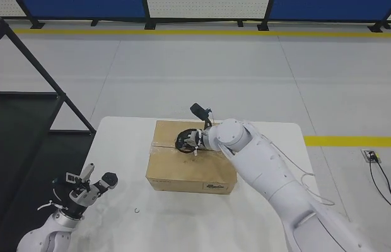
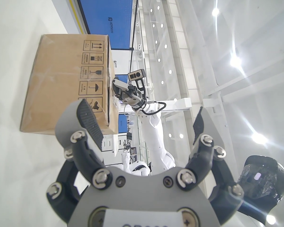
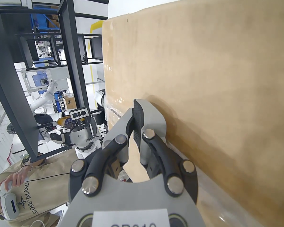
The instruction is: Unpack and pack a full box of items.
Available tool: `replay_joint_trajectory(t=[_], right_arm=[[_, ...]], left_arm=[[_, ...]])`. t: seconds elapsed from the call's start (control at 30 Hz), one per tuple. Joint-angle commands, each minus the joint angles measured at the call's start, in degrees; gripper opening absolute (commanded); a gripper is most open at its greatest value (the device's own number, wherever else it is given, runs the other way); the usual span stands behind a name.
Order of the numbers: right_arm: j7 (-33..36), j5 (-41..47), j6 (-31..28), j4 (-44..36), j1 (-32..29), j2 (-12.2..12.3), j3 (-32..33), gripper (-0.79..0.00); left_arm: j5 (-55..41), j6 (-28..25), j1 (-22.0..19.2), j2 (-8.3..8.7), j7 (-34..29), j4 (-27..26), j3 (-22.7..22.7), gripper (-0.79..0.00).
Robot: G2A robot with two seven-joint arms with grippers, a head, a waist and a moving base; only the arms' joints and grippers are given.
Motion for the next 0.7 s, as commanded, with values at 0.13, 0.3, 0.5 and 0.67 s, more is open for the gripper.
replay_joint_trajectory(t=[0.13,0.3,0.5,0.67], right_arm=[[2.4,-1.1,1.0,-3.9,-1.6,2.9,4.0,-0.785],[3.3,-3.4,3.0,-8.8,-4.1,5.8,7.8,-0.785],[4.2,-6.7,6.3,-16.6,-8.8,9.3,13.2,-0.785],[6.8,-9.5,9.1,-24.8,-13.9,12.2,18.0,-0.785]], left_arm=[[0.5,0.4,-0.7,0.07,0.5,-0.2,1.1,0.000],[0.7,0.7,-1.3,0.16,0.7,-0.2,1.8,0.000],[1.2,0.9,-2.2,0.22,0.9,0.0,3.0,0.000],[1.3,1.0,-2.9,0.26,1.1,0.1,3.8,0.000]])
